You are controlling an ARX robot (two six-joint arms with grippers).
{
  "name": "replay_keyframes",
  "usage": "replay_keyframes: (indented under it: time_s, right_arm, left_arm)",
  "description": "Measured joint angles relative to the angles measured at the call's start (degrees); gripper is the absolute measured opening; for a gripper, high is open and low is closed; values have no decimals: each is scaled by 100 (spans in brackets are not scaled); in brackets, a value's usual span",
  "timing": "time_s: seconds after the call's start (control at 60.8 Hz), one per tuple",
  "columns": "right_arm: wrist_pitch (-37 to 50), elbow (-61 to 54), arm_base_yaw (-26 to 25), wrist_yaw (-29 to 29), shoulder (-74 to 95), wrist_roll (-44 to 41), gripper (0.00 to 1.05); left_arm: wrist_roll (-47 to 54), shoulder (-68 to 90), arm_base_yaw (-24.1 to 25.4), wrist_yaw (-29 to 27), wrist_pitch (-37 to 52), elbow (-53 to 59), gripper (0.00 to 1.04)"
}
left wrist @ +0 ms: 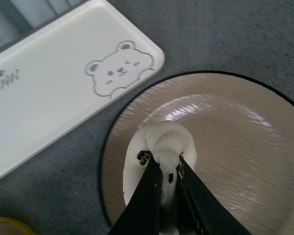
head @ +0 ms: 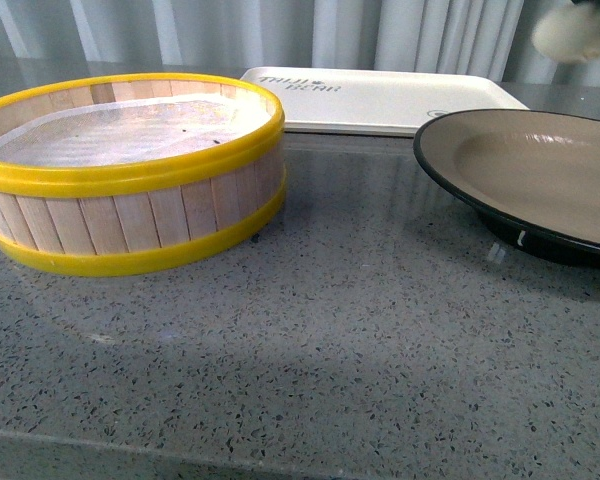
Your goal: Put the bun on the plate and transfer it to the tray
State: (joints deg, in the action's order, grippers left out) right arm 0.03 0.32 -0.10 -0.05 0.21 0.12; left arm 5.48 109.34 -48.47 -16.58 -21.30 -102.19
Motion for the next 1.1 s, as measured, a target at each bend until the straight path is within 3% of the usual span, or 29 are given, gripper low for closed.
replay_keyframes:
  time_s: [0.164, 1.102]
  right_arm:
    - [0, 0, 0, 0, 0, 0, 96]
    - [0, 0, -2, 0, 0, 0, 96]
  left_arm:
    - [33, 542, -321, -50, 96, -352, 5]
    - [87, 1150, -229, -299, 103, -505, 5]
